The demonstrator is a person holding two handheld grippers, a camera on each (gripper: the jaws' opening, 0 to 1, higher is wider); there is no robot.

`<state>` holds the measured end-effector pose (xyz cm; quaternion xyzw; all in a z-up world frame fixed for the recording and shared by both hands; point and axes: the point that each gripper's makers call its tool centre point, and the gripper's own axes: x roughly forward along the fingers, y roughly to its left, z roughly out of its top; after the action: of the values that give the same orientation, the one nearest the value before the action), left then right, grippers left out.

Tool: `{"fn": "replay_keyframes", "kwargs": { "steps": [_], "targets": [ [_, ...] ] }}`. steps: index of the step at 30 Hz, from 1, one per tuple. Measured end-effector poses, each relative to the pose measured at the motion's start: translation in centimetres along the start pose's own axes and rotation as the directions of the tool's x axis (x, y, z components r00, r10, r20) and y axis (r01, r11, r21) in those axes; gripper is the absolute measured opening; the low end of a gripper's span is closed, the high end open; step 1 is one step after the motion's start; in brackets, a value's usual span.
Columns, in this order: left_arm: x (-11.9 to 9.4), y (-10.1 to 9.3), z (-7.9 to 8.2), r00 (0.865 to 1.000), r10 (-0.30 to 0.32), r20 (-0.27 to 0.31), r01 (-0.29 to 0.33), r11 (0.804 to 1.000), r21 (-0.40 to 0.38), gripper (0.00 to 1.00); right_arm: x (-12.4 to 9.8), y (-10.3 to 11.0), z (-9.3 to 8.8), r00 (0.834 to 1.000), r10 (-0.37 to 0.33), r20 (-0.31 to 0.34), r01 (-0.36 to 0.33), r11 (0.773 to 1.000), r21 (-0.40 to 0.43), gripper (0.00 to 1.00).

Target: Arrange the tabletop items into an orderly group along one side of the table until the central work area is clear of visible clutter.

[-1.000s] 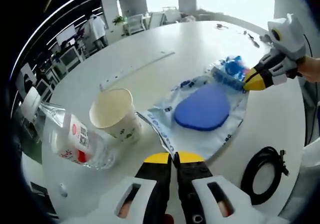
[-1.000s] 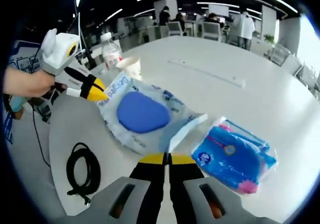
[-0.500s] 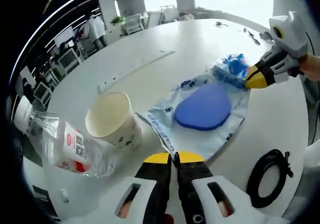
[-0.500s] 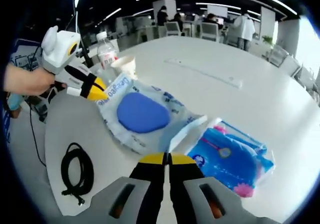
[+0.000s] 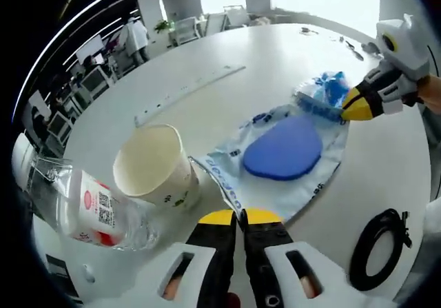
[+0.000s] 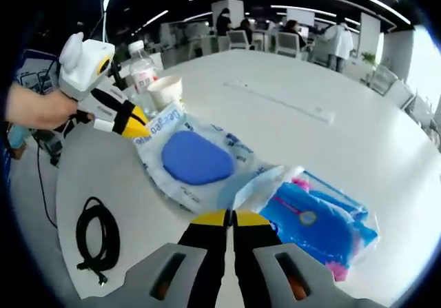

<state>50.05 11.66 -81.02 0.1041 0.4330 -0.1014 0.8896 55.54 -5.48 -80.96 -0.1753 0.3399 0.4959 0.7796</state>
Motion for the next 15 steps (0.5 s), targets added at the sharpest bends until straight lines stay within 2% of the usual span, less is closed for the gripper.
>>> {"fn": "replay_keyframes", "kwargs": {
  "steps": [15],
  "targets": [
    [0.68, 0.55, 0.15, 1.000, 0.025, -0.002, -0.025, 1.000, -0.011, 0.00, 0.80, -0.58, 0.29, 1.000, -0.013, 0.007, 0.013, 1.000, -0.002, 0.00]
  ]
}}
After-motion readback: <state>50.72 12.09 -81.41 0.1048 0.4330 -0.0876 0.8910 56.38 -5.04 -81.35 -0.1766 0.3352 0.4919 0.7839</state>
